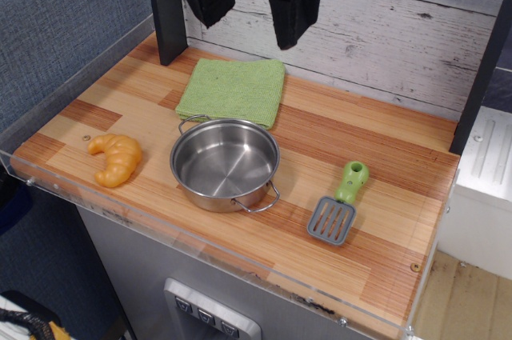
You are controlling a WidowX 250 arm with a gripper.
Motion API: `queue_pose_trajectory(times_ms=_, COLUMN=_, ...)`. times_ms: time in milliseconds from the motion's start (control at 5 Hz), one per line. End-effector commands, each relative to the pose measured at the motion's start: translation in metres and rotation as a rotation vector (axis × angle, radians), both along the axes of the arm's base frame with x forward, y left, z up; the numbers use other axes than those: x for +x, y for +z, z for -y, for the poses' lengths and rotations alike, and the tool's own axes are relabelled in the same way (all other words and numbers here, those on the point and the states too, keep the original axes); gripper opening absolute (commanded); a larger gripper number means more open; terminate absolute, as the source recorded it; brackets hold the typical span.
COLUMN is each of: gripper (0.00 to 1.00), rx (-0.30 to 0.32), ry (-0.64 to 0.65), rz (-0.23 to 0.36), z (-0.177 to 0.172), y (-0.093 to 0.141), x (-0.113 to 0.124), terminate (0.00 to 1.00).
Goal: Move the green cloth from top left side of the table to top right side of the table.
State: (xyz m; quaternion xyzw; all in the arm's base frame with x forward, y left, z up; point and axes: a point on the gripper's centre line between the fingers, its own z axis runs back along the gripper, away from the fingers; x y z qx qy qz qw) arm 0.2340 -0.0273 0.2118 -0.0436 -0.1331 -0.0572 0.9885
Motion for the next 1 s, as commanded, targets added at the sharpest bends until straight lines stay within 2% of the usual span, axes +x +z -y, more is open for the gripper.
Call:
queue_pose_trajectory(times_ms=0, gripper=1.00, rx=0.000, ry=0.000, rz=0.000, z=0.000, y=0.000, x=0.000, terminate=0.00)
queue_pose_trajectory(times_ms=200, gripper=1.00, rx=-0.023, ry=0.073, rz=0.033, z=-0.030, y=0.006, x=0.021, terminate=0.00)
queue_pose_trajectory(times_ms=400, gripper=1.00, rx=-0.001, ry=0.118, rz=0.042, z=-0.058, y=0.007, x=0.038, terminate=0.00)
queue_pose_trajectory(times_ms=600, gripper=1.00, rx=0.017, ry=0.148, rz=0.050, z=-0.086, y=-0.001, x=0.056, terminate=0.00)
queue_pose_trajectory(times_ms=800, gripper=1.00, rx=0.030, ry=0.178, rz=0.045, z=-0.097, y=-0.015, x=0.076, terminate=0.00)
